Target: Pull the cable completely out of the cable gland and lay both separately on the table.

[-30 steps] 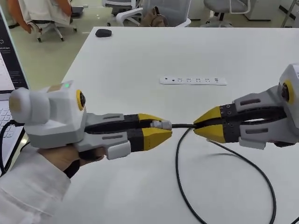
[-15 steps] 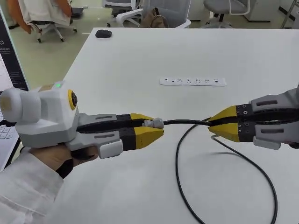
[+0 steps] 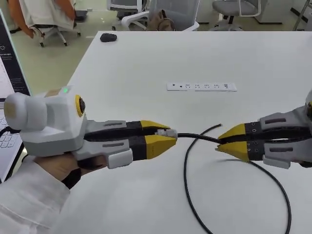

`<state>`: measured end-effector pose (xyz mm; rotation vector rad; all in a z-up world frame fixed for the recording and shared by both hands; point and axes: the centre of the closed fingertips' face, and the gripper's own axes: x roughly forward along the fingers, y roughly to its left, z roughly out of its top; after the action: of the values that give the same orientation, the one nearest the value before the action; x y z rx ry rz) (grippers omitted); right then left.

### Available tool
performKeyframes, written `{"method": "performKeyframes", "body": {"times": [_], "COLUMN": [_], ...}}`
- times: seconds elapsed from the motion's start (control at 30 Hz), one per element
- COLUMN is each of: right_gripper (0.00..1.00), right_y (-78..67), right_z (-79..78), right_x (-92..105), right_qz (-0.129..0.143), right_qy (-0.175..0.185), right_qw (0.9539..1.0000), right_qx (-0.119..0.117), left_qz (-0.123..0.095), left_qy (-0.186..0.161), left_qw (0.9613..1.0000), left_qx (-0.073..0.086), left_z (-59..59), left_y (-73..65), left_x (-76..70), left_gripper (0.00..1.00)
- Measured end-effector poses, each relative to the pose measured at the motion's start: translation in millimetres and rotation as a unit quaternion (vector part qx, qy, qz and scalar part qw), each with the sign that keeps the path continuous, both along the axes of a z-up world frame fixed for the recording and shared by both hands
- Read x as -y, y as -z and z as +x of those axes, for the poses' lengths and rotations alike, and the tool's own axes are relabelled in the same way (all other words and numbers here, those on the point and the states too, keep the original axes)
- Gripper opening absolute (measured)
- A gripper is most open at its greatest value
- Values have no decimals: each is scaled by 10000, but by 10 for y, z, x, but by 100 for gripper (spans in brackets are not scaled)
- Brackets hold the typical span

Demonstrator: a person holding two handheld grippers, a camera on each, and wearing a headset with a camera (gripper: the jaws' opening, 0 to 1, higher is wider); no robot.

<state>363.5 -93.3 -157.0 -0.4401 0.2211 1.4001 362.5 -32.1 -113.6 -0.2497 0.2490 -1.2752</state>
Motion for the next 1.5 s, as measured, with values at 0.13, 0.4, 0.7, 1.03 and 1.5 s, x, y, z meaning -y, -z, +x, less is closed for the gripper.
{"method": "performKeyframes", "body": {"times": [0.13,0.4,0.7,1.03,1.5], "right_gripper": [4,11,15,11,3], "right_y": [0,-125,-343,-341,-384], "right_z": [-11,12,-48,-122,-127], "right_x": [12,-90,-392,-528,-518], "right_qz": [27,-108,21,92,321], "right_qy": [1,-71,-546,-876,-813], "right_qw": [10000,9995,9970,9950,9960], "right_qx": [-38,290,555,481,206], "left_qz": [-64,-95,-89,-101,-186], "left_qy": [13,177,185,195,151], "left_qw": [10000,9998,9997,9997,9996], "left_qx": [25,-90,-108,-117,113], "left_z": [-3,-54,-53,-59,-59], "left_y": [-29,-38,-39,-24,-54], "left_x": [11,72,77,66,135], "left_gripper": [17,17,17,17,22]}}
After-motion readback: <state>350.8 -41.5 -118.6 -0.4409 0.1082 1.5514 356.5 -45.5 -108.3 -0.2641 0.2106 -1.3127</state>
